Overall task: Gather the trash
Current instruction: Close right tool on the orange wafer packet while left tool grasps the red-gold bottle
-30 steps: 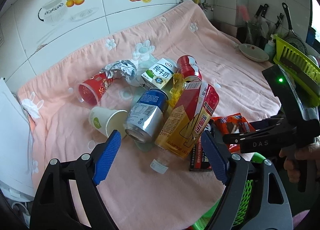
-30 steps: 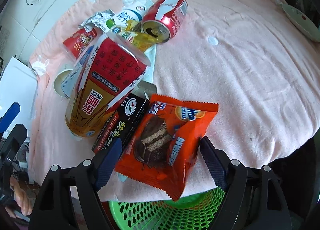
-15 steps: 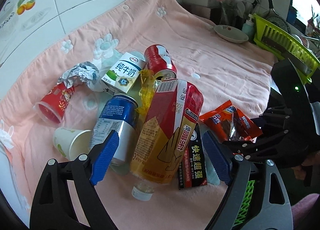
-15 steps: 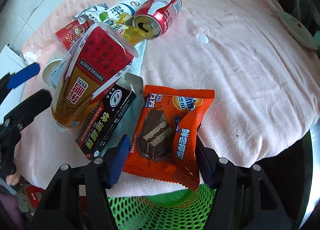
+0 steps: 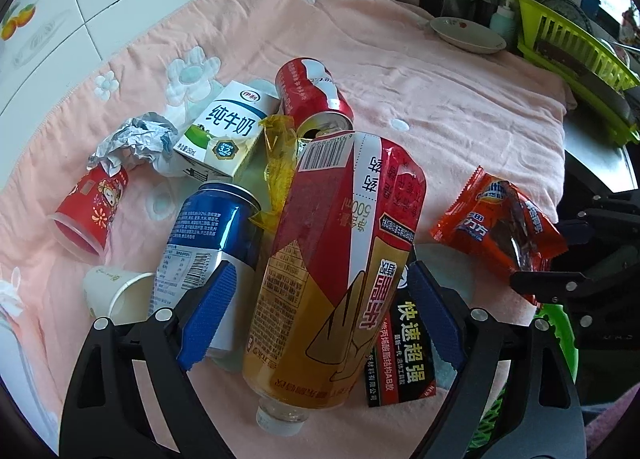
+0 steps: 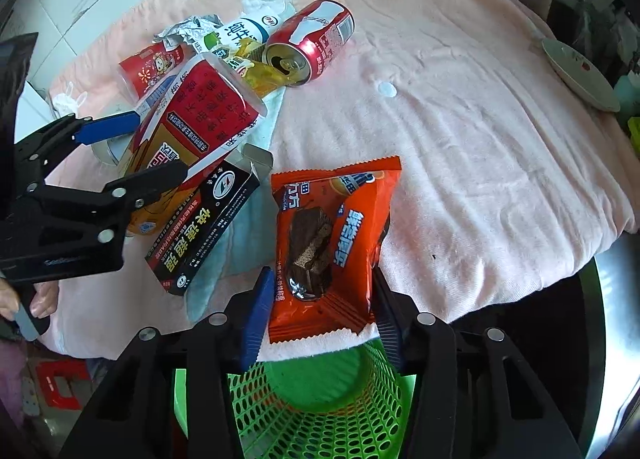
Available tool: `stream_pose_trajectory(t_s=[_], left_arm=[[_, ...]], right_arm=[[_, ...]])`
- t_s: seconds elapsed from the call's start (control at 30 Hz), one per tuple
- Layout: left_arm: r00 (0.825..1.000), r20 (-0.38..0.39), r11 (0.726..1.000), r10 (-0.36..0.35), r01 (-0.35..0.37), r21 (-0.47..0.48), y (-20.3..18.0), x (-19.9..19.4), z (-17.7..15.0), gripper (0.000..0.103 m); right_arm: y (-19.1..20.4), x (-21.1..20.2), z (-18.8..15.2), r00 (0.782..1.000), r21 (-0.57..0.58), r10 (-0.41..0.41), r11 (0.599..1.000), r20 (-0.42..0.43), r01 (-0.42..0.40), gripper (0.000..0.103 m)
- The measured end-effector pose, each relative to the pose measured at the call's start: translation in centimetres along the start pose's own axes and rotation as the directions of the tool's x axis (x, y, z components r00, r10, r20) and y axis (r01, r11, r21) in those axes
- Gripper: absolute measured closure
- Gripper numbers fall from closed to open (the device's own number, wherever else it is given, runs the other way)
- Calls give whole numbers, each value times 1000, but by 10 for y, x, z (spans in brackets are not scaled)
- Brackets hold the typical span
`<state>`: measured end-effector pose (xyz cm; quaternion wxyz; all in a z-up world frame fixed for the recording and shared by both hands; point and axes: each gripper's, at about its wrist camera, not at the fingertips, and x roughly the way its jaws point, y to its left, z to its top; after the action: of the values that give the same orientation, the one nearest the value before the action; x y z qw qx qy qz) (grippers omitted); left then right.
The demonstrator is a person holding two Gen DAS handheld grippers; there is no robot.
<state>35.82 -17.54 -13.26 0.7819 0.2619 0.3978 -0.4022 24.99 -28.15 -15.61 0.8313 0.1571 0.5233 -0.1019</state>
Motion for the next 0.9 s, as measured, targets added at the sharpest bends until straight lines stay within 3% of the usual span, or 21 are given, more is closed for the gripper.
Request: stream_pose_trajectory(t_s=[0.07,0.37,0.63,0.67,0.8,0.9], left_arm=[[1000,-11,999,-30,30,-15,0,2,0,31],[1000,12,999,0,1,-54,-3,-11,-5,33],[999,49,988,-7,15,-155,4,-44,-16,44],[999,51,986,-9,17,-164,4,-48,-18,44],[998,61,986,0,10,-166,2,-57,-26,44],[998,60,985,-3,13,-170,4,-56,-27,45]], right_arm=[[-1,-4,-2,1000,-3,1,1000,7,-1,59],[-5,-10,-6,999,-16,42,999,20,-42,70],[-5,-11,-6,998,-55,57,997,22,-56,74],[-7,-11,-5,998,-50,58,997,26,-57,72],[-9,-11,-2,998,-53,35,998,45,-33,35],[-10,-9,3,998,-57,33,998,47,-31,33]])
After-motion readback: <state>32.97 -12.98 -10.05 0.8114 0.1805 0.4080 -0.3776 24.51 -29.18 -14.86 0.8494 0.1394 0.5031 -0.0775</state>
